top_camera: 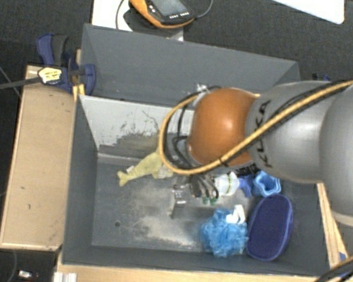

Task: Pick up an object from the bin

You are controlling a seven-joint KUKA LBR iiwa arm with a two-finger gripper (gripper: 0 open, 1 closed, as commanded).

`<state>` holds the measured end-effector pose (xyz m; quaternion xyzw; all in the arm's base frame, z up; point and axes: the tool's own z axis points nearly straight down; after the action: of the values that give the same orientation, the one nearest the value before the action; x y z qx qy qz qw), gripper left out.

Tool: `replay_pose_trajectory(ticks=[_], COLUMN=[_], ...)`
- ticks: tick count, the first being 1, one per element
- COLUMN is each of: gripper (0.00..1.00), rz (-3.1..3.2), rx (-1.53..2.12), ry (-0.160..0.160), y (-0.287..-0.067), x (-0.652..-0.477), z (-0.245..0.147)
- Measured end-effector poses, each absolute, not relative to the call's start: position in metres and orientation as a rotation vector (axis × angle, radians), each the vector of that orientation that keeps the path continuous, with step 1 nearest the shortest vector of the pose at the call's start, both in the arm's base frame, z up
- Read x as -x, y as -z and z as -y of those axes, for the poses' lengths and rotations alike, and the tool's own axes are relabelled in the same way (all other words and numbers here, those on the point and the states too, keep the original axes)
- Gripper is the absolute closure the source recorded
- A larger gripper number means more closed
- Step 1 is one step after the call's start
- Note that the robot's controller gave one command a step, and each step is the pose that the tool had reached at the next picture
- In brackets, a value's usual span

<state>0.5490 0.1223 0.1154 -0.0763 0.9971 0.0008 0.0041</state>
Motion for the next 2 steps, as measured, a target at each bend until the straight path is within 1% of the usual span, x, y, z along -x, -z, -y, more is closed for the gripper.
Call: replay_pose_trajectory(ticks=[1,2], gripper=[0.00,0.00], rz=[-3.117,-3.102], rx=[0.215,0.508], ry=[-0.007,0.005], y=[-0.136,-0.099], x=[-0.584,-0.593], z=[-0.205,-0.185])
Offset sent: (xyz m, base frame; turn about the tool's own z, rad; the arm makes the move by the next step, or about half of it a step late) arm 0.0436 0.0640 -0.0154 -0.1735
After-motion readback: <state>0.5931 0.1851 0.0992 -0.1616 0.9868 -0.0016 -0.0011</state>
